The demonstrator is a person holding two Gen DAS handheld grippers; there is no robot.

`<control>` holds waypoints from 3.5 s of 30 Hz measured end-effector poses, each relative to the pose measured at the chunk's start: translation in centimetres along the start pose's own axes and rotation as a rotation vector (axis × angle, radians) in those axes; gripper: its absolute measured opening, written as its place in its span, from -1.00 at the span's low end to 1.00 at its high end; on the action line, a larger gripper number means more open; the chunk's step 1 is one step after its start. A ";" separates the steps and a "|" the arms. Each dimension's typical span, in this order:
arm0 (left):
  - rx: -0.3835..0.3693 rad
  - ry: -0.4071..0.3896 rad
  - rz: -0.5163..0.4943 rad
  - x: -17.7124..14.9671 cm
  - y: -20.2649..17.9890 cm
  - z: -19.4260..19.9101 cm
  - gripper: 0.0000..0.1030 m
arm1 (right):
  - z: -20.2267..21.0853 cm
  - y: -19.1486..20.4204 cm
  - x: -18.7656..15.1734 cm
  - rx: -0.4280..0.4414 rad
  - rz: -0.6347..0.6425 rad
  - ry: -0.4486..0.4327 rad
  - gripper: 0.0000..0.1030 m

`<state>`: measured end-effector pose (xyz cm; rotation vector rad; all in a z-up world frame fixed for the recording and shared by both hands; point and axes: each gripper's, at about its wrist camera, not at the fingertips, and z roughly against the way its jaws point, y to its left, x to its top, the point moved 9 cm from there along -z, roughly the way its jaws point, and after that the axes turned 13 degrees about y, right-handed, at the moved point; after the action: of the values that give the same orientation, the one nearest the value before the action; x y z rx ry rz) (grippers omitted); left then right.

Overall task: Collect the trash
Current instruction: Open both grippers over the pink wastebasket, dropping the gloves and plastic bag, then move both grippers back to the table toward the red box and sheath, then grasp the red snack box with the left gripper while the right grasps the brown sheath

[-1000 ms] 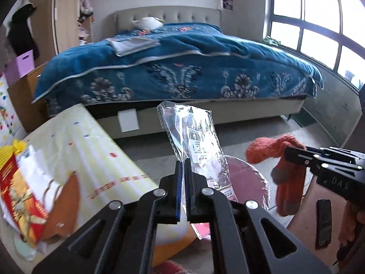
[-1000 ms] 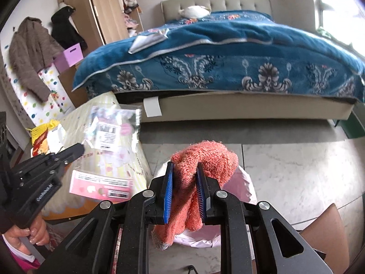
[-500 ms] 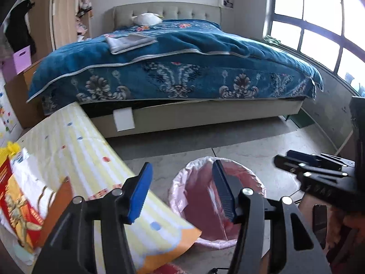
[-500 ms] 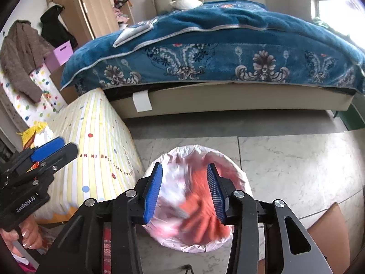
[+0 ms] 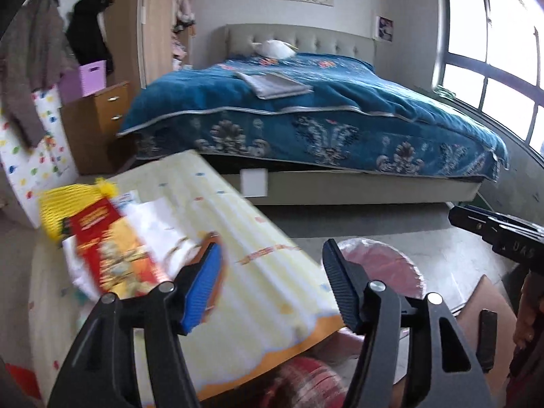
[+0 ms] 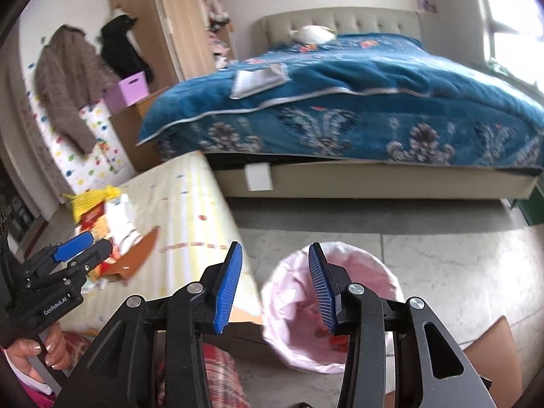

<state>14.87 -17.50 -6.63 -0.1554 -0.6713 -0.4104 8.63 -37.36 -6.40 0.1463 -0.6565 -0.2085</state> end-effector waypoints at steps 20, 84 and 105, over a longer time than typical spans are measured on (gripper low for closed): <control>0.280 0.067 0.309 -9.5 19.8 3.8 0.48 | -7.2 17.9 -2.4 0.112 0.293 0.162 0.14; 0.169 0.003 0.236 -5.2 19.5 4.4 -0.98 | -12.0 19.8 -2.3 0.148 0.334 0.217 0.00; 0.103 0.083 0.327 -8.3 21.2 1.7 -0.91 | -17.3 23.5 -2.3 -0.040 0.344 0.253 0.46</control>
<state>16.86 4.87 -10.72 -0.1466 -0.5713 -0.0677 20.94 -12.82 -16.63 0.0184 -0.4160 0.1273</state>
